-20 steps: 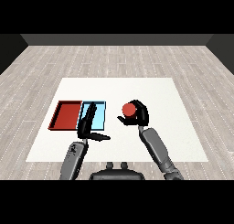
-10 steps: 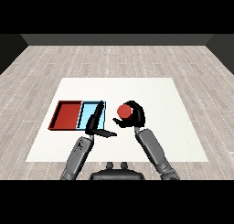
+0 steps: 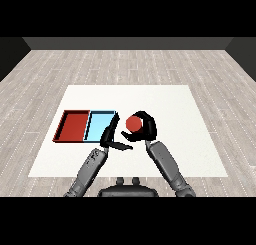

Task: Pick the red can and put it in the red box

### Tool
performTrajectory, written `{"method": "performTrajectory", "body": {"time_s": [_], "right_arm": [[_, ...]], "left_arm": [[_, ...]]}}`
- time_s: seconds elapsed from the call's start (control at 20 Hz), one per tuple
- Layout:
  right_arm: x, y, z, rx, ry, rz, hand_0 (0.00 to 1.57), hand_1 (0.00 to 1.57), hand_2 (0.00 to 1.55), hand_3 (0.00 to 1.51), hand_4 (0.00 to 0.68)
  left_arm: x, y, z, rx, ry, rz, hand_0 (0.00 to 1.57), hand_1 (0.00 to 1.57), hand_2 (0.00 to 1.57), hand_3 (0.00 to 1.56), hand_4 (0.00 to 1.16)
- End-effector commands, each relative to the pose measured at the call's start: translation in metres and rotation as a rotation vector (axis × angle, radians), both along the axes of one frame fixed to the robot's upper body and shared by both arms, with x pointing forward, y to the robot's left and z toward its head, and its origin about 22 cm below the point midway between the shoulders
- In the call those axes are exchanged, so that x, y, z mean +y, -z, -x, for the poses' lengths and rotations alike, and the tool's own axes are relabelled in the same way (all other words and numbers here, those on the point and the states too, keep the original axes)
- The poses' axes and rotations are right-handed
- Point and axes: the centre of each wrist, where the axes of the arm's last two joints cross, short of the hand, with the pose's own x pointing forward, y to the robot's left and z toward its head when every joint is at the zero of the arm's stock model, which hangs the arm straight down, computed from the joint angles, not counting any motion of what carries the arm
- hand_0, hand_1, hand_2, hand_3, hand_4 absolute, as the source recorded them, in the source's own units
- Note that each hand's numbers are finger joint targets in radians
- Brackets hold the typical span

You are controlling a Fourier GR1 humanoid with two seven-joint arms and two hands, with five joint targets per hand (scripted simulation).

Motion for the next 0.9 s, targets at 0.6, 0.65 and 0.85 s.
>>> {"method": "performTrajectory", "body": {"time_s": [0.6,0.65,0.85], "right_arm": [[0.024,0.008,0.025,-0.028,-0.041,-0.038,1.44,1.44,1.43,1.39,0.661],[0.017,-0.017,0.003,-0.028,-0.068,-0.060,1.44,1.44,1.43,1.40,0.658],[0.026,-0.008,0.025,-0.012,-0.085,-0.075,1.50,1.50,1.44,1.40,0.640]], "left_arm": [[-0.028,0.026,-0.007,0.039,0.039,0.041,0.00,0.00,0.00,0.00,0.00],[-0.040,0.010,-0.002,0.047,0.039,0.032,0.00,0.00,0.00,0.00,0.00],[-0.014,0.026,-0.006,0.059,0.057,0.061,0.00,0.00,0.00,0.00,0.00]]}}
